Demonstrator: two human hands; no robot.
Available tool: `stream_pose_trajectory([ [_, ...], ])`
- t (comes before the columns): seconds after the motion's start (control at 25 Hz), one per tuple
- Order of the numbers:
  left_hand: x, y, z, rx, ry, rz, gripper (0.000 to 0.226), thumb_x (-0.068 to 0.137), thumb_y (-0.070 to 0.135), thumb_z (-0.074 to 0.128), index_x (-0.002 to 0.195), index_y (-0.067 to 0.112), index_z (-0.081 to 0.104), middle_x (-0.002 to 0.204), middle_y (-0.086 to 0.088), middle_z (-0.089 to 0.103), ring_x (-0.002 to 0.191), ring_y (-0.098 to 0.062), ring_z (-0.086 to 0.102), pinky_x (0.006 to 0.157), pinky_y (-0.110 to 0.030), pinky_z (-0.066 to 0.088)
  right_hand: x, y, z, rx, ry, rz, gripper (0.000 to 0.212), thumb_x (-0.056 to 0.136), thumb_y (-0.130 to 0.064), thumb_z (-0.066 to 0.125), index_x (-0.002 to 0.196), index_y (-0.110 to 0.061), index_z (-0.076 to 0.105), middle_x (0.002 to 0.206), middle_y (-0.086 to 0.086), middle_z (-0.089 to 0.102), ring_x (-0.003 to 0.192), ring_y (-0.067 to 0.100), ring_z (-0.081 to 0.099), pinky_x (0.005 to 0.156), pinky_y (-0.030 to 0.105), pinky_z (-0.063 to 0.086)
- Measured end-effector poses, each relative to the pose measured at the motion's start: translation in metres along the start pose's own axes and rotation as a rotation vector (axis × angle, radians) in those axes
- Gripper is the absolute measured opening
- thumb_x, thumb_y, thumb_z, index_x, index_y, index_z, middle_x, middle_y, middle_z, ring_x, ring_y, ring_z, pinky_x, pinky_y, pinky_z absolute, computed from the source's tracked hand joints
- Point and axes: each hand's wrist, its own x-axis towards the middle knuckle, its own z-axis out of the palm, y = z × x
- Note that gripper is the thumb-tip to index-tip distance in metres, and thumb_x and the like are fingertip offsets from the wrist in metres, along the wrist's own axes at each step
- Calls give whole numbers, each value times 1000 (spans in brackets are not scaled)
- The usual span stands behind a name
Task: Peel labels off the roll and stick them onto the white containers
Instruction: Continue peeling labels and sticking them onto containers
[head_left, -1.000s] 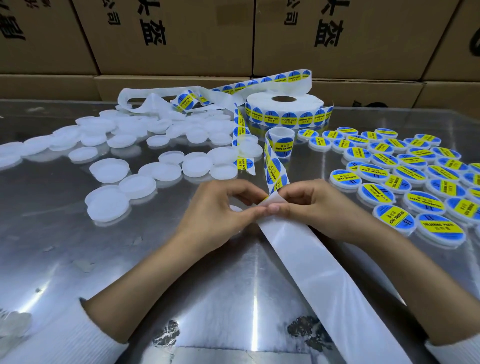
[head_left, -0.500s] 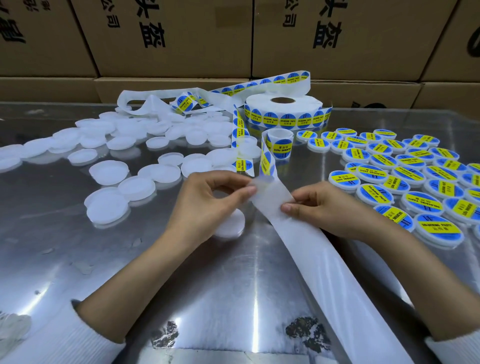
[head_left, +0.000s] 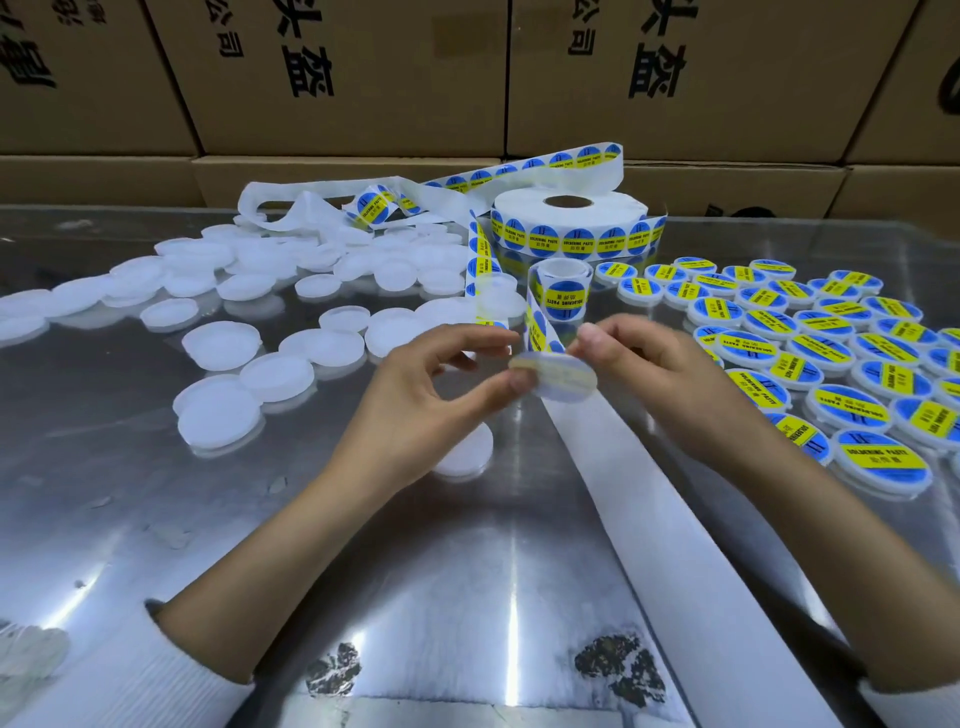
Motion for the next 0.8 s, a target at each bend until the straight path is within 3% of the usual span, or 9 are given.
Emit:
stream_pose_trajectory([
  [0.12, -2, -1, 2, 80, -64, 43, 36, 69, 50, 74, 102, 37, 64, 105, 17, 65, 93, 0, 57, 81, -5, 37, -4, -5, 3, 110, -142, -24, 41, 79, -52, 46, 77, -19, 71, 80, -2, 65, 71, 1, 55, 68, 12, 40],
  [0.24, -2, -1, 2, 97, -106, 88, 46, 66, 53, 68, 107, 31, 64, 108, 10, 65, 95, 0, 56, 84, -8, 38, -7, -5, 7, 130, -384, 33, 45, 83, -55, 48, 72, -20, 74, 77, 3, 70, 76, 8, 56, 74, 21, 43],
  [0.32, -2, -2, 2, 101, -110, 87, 50, 65, 54, 67, 108, 30, 64, 109, 9, 65, 96, 1, 56, 84, -6, 36, -7, -4, 8, 121, -449, 50, 43, 84, -56, 54, 76, -20, 76, 81, 8, 70, 77, 12, 54, 76, 21, 42],
  [0.44, 0, -4, 0, 126, -98, 86, 48, 67, 50, 65, 111, 30, 63, 109, 10, 63, 95, 0, 55, 81, -3, 34, -7, -2, 3, 208, -448, 105, 48, 76, -47, 61, 83, 0, 69, 90, 27, 62, 82, 17, 53, 85, 29, 38],
  [0.56, 1, -8, -2, 192, -88, 93, 50, 71, 38, 74, 118, 30, 58, 111, 10, 61, 96, 5, 52, 80, -1, 33, -9, -7, 3, 265, -420, 101, 26, 75, -36, 72, 70, -12, 66, 71, 6, 62, 73, 7, 52, 74, 16, 41],
  [0.68, 2, -12, -7, 354, -131, 28, 77, 56, 65, 67, 126, 39, 48, 111, 20, 52, 103, 12, 46, 86, -2, 31, -8, -9, 2, 274, -246, 106, 21, 76, -29, 67, 70, -10, 63, 68, -1, 60, 62, 2, 49, 59, 8, 38],
  [0.8, -1, -21, -14, 679, -296, -192, 113, 33, 89, 47, 132, 36, 39, 119, 12, 39, 123, -9, 36, 102, -25, 32, -6, -12, -1, 329, -59, 123, 19, 83, -21, 65, 66, -14, 61, 60, -8, 59, 52, -3, 47, 53, 6, 36],
])
